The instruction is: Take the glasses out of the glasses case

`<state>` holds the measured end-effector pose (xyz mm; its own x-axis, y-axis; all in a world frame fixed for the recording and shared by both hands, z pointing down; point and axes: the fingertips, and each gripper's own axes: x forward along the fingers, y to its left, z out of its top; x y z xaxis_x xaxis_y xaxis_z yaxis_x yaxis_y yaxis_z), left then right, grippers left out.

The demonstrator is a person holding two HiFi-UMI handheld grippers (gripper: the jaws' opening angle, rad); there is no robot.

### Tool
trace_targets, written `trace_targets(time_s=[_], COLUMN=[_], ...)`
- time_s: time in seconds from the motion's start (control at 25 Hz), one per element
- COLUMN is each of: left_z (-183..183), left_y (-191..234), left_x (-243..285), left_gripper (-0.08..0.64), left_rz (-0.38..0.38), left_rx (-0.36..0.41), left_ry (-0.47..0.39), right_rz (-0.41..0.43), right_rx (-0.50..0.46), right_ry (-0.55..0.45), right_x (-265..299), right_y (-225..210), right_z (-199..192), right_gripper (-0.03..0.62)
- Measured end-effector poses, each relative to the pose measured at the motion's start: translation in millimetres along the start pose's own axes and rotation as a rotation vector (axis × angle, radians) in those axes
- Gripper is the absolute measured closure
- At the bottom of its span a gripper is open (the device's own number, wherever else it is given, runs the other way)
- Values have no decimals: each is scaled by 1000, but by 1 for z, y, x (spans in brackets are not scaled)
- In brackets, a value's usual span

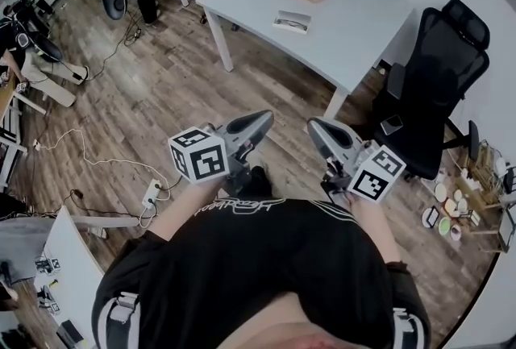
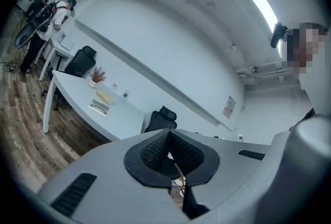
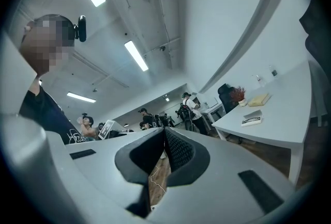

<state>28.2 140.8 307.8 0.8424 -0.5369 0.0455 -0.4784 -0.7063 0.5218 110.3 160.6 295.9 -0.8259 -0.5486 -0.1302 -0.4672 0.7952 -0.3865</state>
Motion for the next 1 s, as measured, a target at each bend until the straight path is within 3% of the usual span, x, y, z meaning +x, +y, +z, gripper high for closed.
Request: trace_targets(time_s=[0.48, 1.0], left_z=[33, 149], left_y=[88, 218], left_x=[64, 153], left_gripper=[554, 554], left_rz=[-39, -83], left_rx=[-12, 0], left_ry=[8, 46], right_rz=[-106, -154], right_rx=[-21, -22], right_ry=[-11, -18], right_x=[42, 172], right_y=[-94, -230], right_z=[11, 82], right_gripper=[583, 583])
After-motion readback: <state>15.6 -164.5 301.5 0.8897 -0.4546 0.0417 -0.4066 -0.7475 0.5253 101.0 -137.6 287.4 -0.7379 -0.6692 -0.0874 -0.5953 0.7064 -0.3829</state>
